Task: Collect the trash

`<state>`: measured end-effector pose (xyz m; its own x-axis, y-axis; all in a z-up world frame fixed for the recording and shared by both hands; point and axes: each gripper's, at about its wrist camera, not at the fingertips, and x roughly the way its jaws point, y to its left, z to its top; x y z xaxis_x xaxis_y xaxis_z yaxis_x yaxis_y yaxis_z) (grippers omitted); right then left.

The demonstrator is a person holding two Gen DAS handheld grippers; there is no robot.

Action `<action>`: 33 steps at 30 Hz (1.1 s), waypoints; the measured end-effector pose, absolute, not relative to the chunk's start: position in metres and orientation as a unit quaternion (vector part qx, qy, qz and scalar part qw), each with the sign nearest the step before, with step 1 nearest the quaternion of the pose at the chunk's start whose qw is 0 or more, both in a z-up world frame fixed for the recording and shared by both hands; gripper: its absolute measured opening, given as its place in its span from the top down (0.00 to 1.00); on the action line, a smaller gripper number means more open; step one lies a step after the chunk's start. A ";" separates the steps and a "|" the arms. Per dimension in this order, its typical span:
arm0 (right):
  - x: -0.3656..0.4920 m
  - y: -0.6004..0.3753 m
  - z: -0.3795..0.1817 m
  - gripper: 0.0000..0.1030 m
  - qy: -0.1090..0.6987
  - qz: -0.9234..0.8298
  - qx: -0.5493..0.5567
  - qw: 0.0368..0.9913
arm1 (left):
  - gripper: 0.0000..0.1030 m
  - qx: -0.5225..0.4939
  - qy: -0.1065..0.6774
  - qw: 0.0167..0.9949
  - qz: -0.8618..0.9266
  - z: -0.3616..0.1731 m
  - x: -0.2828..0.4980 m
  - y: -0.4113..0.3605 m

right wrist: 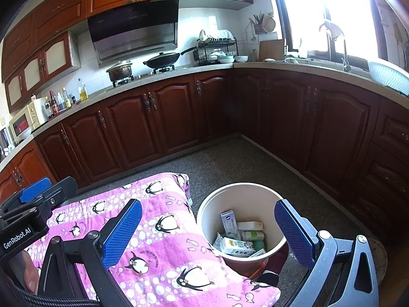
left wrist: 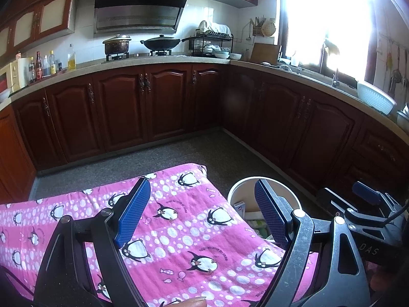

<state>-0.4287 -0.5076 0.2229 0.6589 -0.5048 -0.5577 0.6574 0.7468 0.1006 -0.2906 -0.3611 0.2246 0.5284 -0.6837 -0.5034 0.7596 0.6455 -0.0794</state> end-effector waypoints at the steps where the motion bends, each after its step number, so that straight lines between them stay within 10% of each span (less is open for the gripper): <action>1: -0.428 -0.507 0.223 0.00 0.258 -0.323 0.148 0.899 | 0.19 0.075 0.253 0.871 -0.414 0.224 -0.291 -0.361; 33: -0.423 -0.509 0.221 0.00 0.264 -0.320 0.148 0.898 | 0.19 0.085 0.245 0.874 -0.410 0.223 -0.294 -0.363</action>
<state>-0.4228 -0.5094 0.2212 0.6557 -0.4957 -0.5694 0.6523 0.7518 0.0967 -0.2937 -0.3628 0.2227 0.5427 -0.6762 -0.4982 0.7592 0.6487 -0.0534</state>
